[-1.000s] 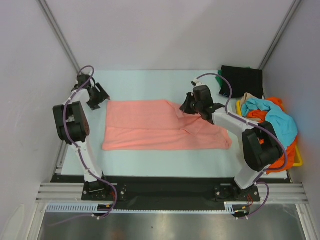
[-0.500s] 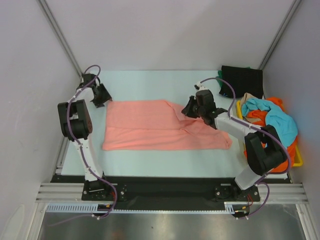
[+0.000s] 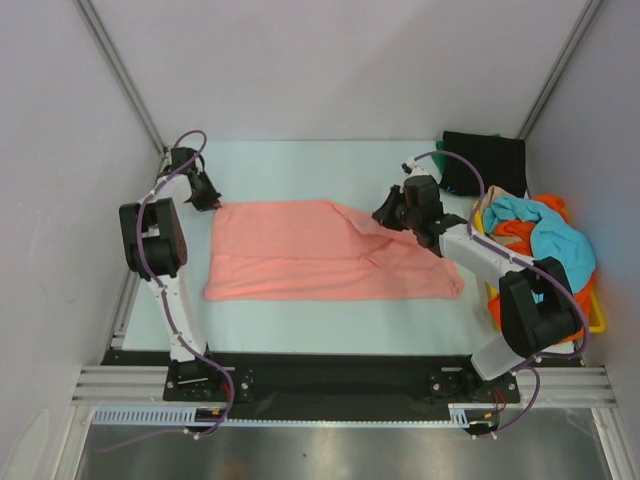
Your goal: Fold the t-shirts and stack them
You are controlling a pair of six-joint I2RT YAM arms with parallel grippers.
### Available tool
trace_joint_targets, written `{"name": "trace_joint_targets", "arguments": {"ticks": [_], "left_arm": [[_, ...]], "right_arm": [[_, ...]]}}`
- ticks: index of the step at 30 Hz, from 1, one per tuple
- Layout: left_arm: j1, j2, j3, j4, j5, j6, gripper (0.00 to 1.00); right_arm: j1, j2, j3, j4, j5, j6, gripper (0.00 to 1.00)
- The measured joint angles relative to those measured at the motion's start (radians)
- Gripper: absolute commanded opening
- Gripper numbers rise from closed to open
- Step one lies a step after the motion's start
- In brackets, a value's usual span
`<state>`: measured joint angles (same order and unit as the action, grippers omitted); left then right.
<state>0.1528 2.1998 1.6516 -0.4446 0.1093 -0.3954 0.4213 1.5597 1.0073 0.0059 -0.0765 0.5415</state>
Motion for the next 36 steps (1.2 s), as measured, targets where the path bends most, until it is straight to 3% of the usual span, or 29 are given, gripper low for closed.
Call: {"name": "trace_joint_targets", "arguments": {"ticks": [7, 21, 36], "left_arm": [[0.000, -0.016, -0.014, -0.005, 0.002, -0.002, 0.00], [0.000, -0.483, -0.415, 0.087, -0.029, -0.101, 0.00], [0.000, -0.696, -0.620, 0.135, -0.082, -0.120, 0.00]], "right_arm": [[-0.079, -0.039, 0.029, -0.082, -0.009, -0.026, 0.00], [-0.250, -0.239, 0.046, -0.189, -0.022, -0.083, 0.00], [-0.340, -0.374, -0.066, -0.278, -0.015, -0.091, 0.00]]}}
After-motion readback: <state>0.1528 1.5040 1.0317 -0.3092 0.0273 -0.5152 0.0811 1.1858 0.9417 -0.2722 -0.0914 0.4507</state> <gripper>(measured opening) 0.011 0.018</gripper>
